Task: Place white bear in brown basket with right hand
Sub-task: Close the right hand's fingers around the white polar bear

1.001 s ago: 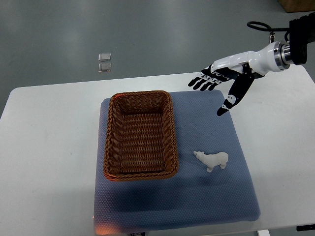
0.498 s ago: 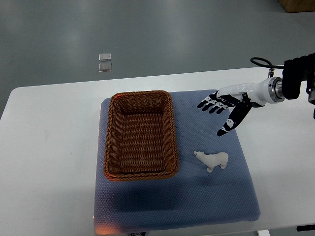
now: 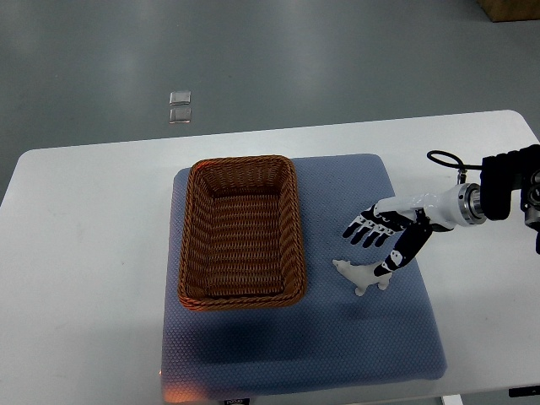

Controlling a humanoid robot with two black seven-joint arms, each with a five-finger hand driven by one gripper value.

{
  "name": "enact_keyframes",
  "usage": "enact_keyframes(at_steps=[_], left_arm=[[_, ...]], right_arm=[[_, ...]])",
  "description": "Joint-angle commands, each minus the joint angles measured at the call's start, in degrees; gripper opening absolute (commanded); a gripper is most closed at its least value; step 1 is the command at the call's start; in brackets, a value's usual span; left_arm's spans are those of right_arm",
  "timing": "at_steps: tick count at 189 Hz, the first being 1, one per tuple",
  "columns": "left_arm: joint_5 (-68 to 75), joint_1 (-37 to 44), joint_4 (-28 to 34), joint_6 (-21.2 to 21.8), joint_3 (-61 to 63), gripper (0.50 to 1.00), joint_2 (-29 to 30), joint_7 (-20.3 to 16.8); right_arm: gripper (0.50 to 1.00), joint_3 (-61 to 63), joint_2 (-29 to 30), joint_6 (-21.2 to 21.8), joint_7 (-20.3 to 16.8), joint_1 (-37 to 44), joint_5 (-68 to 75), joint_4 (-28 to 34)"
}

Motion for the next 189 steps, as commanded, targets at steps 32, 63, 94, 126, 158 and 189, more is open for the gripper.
enact_keyframes(at_steps=[32, 63, 94, 126, 158, 189], left_arm=[[0.0, 0.0, 0.0, 0.0, 0.0, 1.000, 0.0, 0.0], [0.0, 0.0, -0.1, 0.0, 0.1, 1.000, 0.0, 0.0], [0.0, 0.0, -0.1, 0.1, 0.1, 1.000, 0.0, 0.0], [0.0, 0.0, -0.1, 0.2, 0.1, 1.000, 0.0, 0.0], [0.0, 0.0, -0.1, 0.2, 0.1, 1.000, 0.0, 0.0], [0.0, 0.0, -0.1, 0.2, 0.1, 1.000, 0.0, 0.0]], right_arm=[[0.823, 0.3, 0.4, -1.8, 1.0, -4.4, -5.4, -0.1], [0.823, 0.3, 0.4, -3.3, 1.1, -4.9, -6.2, -0.1], [0.793, 0.3, 0.5, -3.9, 2.0, -5.3, -6.7, -0.1], [0.756, 0.3, 0.8, -4.8, 2.8, -5.6, -6.7, -0.1], [0.740, 0.3, 1.1, -4.9, 2.9, -6.0, -6.7, -0.1], [0.740, 1.0, 1.5, -5.8, 3.0, -6.7, -6.7, -0.2]])
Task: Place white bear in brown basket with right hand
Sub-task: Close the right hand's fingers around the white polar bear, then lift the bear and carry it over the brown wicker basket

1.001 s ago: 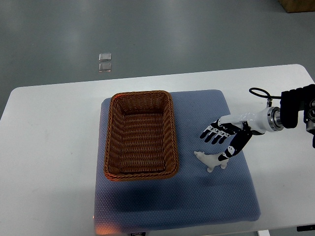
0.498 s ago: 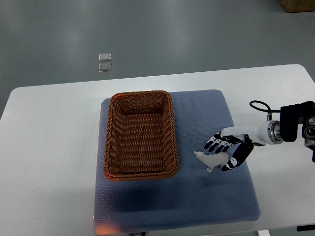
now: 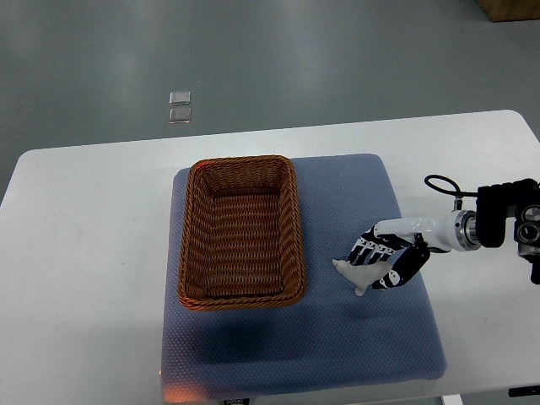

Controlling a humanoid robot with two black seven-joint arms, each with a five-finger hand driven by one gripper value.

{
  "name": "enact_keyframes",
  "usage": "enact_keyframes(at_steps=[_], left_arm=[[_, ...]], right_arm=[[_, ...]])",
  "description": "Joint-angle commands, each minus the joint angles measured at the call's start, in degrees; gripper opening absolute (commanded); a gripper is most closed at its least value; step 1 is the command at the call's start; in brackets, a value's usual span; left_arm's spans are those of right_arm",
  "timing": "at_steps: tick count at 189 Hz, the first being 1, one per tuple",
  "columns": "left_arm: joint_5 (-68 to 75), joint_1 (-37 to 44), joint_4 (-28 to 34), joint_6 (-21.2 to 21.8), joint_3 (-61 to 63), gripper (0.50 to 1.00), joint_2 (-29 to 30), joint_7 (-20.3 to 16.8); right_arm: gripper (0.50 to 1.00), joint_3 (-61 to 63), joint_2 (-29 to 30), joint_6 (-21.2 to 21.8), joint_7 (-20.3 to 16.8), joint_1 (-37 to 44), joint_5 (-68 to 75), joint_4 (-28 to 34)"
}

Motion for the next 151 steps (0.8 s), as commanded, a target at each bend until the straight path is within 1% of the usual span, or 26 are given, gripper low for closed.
enact_keyframes(at_steps=[1, 22, 44, 59, 81, 93, 102, 108, 109, 110, 111, 112, 113, 114, 115, 116, 117, 119, 120, 121, 122, 123, 124, 125, 126, 151], left_arm=[[0.0, 0.0, 0.0, 0.0, 0.0, 1.000, 0.0, 0.0], [0.0, 0.0, 0.0, 0.0, 0.0, 1.000, 0.0, 0.0], [0.0, 0.0, 0.0, 0.0, 0.0, 1.000, 0.0, 0.0], [0.0, 0.4, 0.0, 0.0, 0.0, 1.000, 0.0, -0.1], [0.0, 0.5, 0.0, 0.0, 0.0, 1.000, 0.0, -0.1], [0.0, 0.5, 0.0, 0.0, 0.0, 1.000, 0.0, -0.1], [0.0, 0.5, 0.0, 0.0, 0.0, 1.000, 0.0, -0.1], [0.0, 0.5, 0.0, 0.0, 0.0, 1.000, 0.0, -0.1], [0.0, 0.5, 0.0, 0.0, 0.0, 1.000, 0.0, -0.1], [0.0, 0.5, 0.0, 0.0, 0.0, 1.000, 0.0, -0.1], [0.0, 0.5, 0.0, 0.0, 0.0, 1.000, 0.0, 0.0], [0.0, 0.5, 0.0, 0.0, 0.0, 1.000, 0.0, 0.0], [0.0, 0.5, 0.0, 0.0, 0.0, 1.000, 0.0, 0.0], [0.0, 0.5, 0.0, 0.0, 0.0, 1.000, 0.0, 0.0], [0.0, 0.5, 0.0, 0.0, 0.0, 1.000, 0.0, -0.1], [0.0, 0.5, 0.0, 0.0, 0.0, 1.000, 0.0, -0.1], [0.0, 0.5, 0.0, 0.0, 0.0, 1.000, 0.0, -0.1], [0.0, 0.5, 0.0, 0.0, 0.0, 1.000, 0.0, -0.1], [0.0, 0.5, 0.0, 0.0, 0.0, 1.000, 0.0, 0.0], [0.0, 0.5, 0.0, 0.0, 0.0, 1.000, 0.0, 0.0], [0.0, 0.5, 0.0, 0.0, 0.0, 1.000, 0.0, 0.0], [0.0, 0.5, 0.0, 0.0, 0.0, 1.000, 0.0, 0.0], [0.0, 0.5, 0.0, 0.0, 0.0, 1.000, 0.0, -0.1], [0.0, 0.5, 0.0, 0.0, 0.0, 1.000, 0.0, -0.1], [0.0, 0.5, 0.0, 0.0, 0.0, 1.000, 0.0, 0.0], [0.0, 0.5, 0.0, 0.0, 0.0, 1.000, 0.0, -0.1]], right_arm=[[0.740, 0.6, 0.3, -0.6, 0.1, -0.5, 0.0, -0.1], [0.738, 1.0, 0.5, -0.7, 0.1, -1.0, 0.0, -0.2], [0.723, 1.0, 0.8, -0.8, 0.2, -1.7, -0.5, -0.3], [0.695, 1.1, 0.8, -0.8, 0.3, -1.9, -1.6, -0.4], [0.682, 1.1, 0.8, -0.9, 0.5, -2.5, -2.0, -0.6], [0.658, 1.1, 0.8, -0.9, 0.5, -2.6, -2.1, -0.6], [0.650, 1.1, 0.8, -1.1, 0.6, -2.7, -2.2, -0.6], [0.629, 1.1, 0.9, -1.1, 0.8, -2.7, -2.5, -0.6], [0.615, 1.1, 0.9, -1.2, 0.9, -2.7, -2.7, -0.6], [0.615, 1.1, 0.9, -1.2, 0.9, -2.7, -2.7, -0.6], [0.603, 1.1, 1.0, -1.2, 1.0, -2.8, -2.9, -0.6], [0.603, 1.1, 1.0, -1.2, 1.0, -2.8, -2.9, -0.6], [0.588, 1.1, 1.1, -1.2, 1.1, -2.8, -3.2, -0.6], [0.588, 1.1, 1.1, -1.2, 1.1, -2.8, -3.2, -0.6], [0.574, 1.1, 1.2, -1.2, 1.2, -2.8, -3.4, -0.7], [0.574, 1.1, 1.2, -1.2, 1.2, -2.8, -3.4, -0.7], [0.560, 1.1, 1.3, -1.2, 1.3, -2.8, -3.7, -0.7], [0.560, 1.1, 1.3, -1.2, 1.3, -2.8, -3.7, -0.7], [0.548, 1.1, 1.4, -1.2, 1.4, -2.8, -3.9, -0.7], [0.547, 1.1, 1.4, -1.2, 1.4, -2.8, -3.9, -0.7], [0.531, 1.1, 1.5, -1.3, 1.5, -2.9, -4.1, -0.7], [0.531, 1.1, 1.5, -1.3, 1.5, -2.9, -4.1, -0.7], [0.515, 1.1, 1.5, -1.4, 1.6, -2.9, -4.3, -0.8], [0.515, 1.1, 1.5, -1.4, 1.6, -2.9, -4.3, -0.8], [0.500, 1.1, 1.6, -1.6, 1.7, -3.1, -4.6, -0.8], [0.500, 1.3, 1.2, -2.3, 1.8, -2.7, -5.4, -0.8]])
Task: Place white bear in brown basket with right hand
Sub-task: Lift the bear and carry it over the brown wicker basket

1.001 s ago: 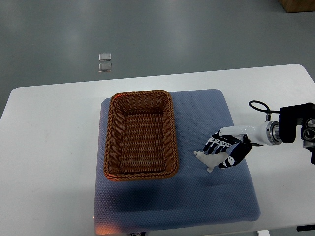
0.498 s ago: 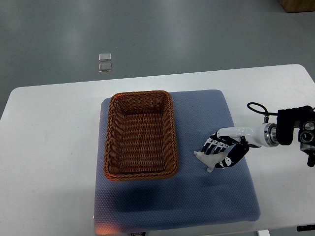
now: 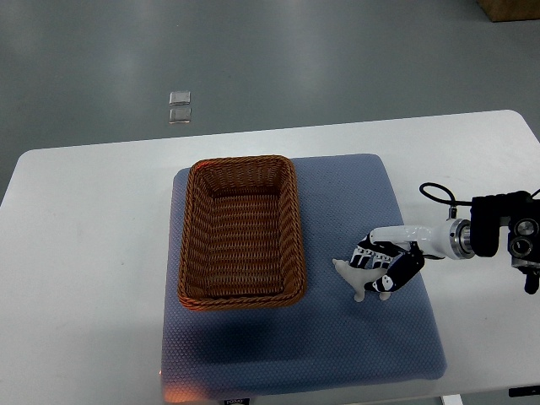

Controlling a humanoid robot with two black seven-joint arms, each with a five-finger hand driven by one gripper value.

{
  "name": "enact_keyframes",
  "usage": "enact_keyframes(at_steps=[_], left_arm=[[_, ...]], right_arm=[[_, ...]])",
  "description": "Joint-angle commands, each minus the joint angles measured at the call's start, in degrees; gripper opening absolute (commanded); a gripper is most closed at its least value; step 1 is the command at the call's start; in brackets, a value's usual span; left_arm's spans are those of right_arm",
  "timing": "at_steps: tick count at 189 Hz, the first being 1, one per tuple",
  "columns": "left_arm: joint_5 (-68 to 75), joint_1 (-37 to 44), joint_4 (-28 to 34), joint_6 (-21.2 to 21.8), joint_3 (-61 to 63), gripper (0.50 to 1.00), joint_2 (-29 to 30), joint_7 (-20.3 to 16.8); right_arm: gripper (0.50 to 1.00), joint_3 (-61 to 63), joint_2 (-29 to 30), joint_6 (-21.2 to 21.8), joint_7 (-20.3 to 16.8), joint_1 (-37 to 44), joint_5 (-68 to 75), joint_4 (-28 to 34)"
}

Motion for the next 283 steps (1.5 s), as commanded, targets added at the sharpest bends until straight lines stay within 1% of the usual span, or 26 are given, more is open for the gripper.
enact_keyframes(at_steps=[1, 19, 36, 61, 84, 112, 136, 150, 161, 171, 172, 185, 192, 194, 211, 229, 233, 244, 264, 283], left_arm=[[0.0, 0.0, 0.0, 0.0, -0.1, 1.000, 0.0, 0.0], [0.0, 0.0, 0.1, 0.0, -0.1, 1.000, 0.0, 0.0], [0.0, 0.0, 0.1, 0.0, -0.1, 1.000, 0.0, 0.1], [0.0, 0.0, 0.1, 0.0, -0.1, 1.000, 0.0, 0.0], [0.0, 0.0, 0.1, 0.0, 0.0, 1.000, 0.0, 0.0], [0.0, 0.0, 0.0, 0.0, 0.1, 1.000, 0.0, 0.1], [0.0, 0.0, -0.1, -0.1, 0.1, 1.000, 0.0, 0.0], [0.0, 0.0, -0.2, 0.0, 0.1, 1.000, 0.0, 0.0], [0.1, 0.0, -0.2, -0.1, 0.1, 1.000, 0.0, 0.1], [0.1, 0.0, -0.2, -0.1, 0.1, 1.000, 0.0, 0.1], [0.0, 0.0, -0.2, -0.1, 0.1, 1.000, 0.0, 0.1], [0.0, 0.0, -0.1, 0.0, 0.1, 1.000, 0.0, 0.0], [0.0, 0.0, -0.1, -0.1, 0.1, 1.000, 0.0, 0.0], [0.0, 0.0, -0.1, -0.1, 0.1, 1.000, 0.0, 0.0], [0.0, 0.0, -0.1, -0.1, 0.1, 1.000, 0.0, 0.0], [0.0, 0.0, -0.2, -0.1, 0.0, 1.000, 0.0, 0.0], [0.0, 0.0, -0.2, -0.1, 0.0, 1.000, 0.0, 0.0], [0.0, 0.0, -0.1, -0.1, 0.0, 1.000, 0.0, 0.1], [0.0, 0.0, 0.1, -0.1, -0.2, 1.000, 0.0, 0.1], [0.0, 0.0, 0.2, -0.1, -0.2, 1.000, 0.0, 0.0]], right_arm=[[0.500, 0.3, -0.3, -0.3, 0.1, 0.4, -0.7, 0.0], [0.500, 3.0, -1.8, 0.6, 0.1, 1.3, -0.5, 0.1], [0.500, 5.5, -4.0, 3.1, 0.2, 4.1, 0.0, 0.2], [0.500, 8.9, -8.2, 6.9, 0.2, 10.6, 0.6, 0.3], [0.500, 10.3, -10.8, 9.0, 0.1, 16.6, 2.2, 0.5], [0.500, 10.3, -11.1, 10.2, -0.1, 21.0, 3.6, 0.4], [0.500, 10.2, -9.6, 9.6, -0.1, 22.1, 3.6, 0.0], [0.500, 9.9, -6.5, 9.3, -0.1, 23.1, 3.6, -1.7], [0.500, 9.4, -2.7, 9.2, -0.1, 24.1, 3.7, -4.0], [0.500, 9.4, -2.7, 9.2, -0.1, 24.1, 3.7, -4.0], [0.500, 9.3, 0.5, 8.9, -0.1, 24.4, 3.7, -6.3], [0.500, 8.6, 4.8, 7.8, -0.1, 24.5, 3.7, -9.3], [0.500, 7.6, 8.0, 6.9, -0.1, 24.6, 3.7, -11.4], [0.500, 7.6, 8.0, 6.9, -0.1, 24.6, 3.7, -11.4], [0.500, 4.9, 16.3, 5.5, -0.1, 25.6, 3.6, -17.2], [0.500, 2.5, 23.5, 4.3, 0.0, 25.5, 3.6, -22.4], [0.500, 2.4, 24.2, 4.1, -0.1, 25.4, 3.6, -22.9], [0.500, 2.0, 28.4, 3.4, 0.0, 25.0, 3.6, -25.7], [0.500, 2.0, 34.3, 3.3, 0.0, 24.0, 3.6, -30.4], [0.500, 2.1, 37.6, 3.2, 0.1, 22.2, 3.5, -32.8]])
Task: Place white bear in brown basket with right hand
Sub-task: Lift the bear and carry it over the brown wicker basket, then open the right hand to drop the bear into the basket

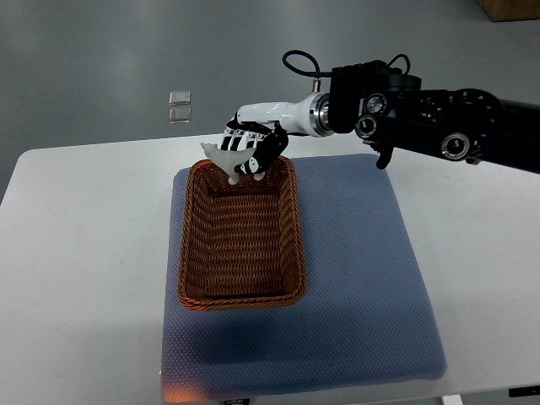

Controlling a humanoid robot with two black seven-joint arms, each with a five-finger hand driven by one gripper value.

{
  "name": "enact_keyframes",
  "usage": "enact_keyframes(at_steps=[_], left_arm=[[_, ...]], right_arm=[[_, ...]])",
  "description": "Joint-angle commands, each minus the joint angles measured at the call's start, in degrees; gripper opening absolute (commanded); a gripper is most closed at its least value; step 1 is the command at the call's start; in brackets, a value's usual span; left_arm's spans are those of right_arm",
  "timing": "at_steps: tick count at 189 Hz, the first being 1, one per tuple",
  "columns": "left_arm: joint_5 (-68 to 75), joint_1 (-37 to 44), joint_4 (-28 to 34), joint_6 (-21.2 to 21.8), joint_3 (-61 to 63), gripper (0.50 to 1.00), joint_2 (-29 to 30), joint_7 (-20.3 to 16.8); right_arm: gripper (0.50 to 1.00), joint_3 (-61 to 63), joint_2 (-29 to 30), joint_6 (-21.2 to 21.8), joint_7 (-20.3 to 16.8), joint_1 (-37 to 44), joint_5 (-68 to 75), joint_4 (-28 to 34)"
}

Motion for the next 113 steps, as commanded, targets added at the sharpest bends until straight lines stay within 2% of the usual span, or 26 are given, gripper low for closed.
enact_keyframes(at_steps=[1, 58, 113], left_arm=[[0.0, 0.0, 0.1, 0.0, 0.0, 1.000, 0.0, 0.0], [0.0, 0.0, 0.0, 0.0, 0.0, 1.000, 0.0, 0.0], [0.0, 0.4, 0.1, 0.1, 0.0, 1.000, 0.0, 0.0]], right_arm=[[0.500, 0.1, 3.8, -0.2, 0.1, -1.7, -0.2, -2.7], [0.500, -0.1, 10.4, -2.9, 0.1, -7.6, -0.9, -6.2], [0.500, -0.2, 10.7, -3.9, 0.0, -11.2, -1.9, -7.6]])
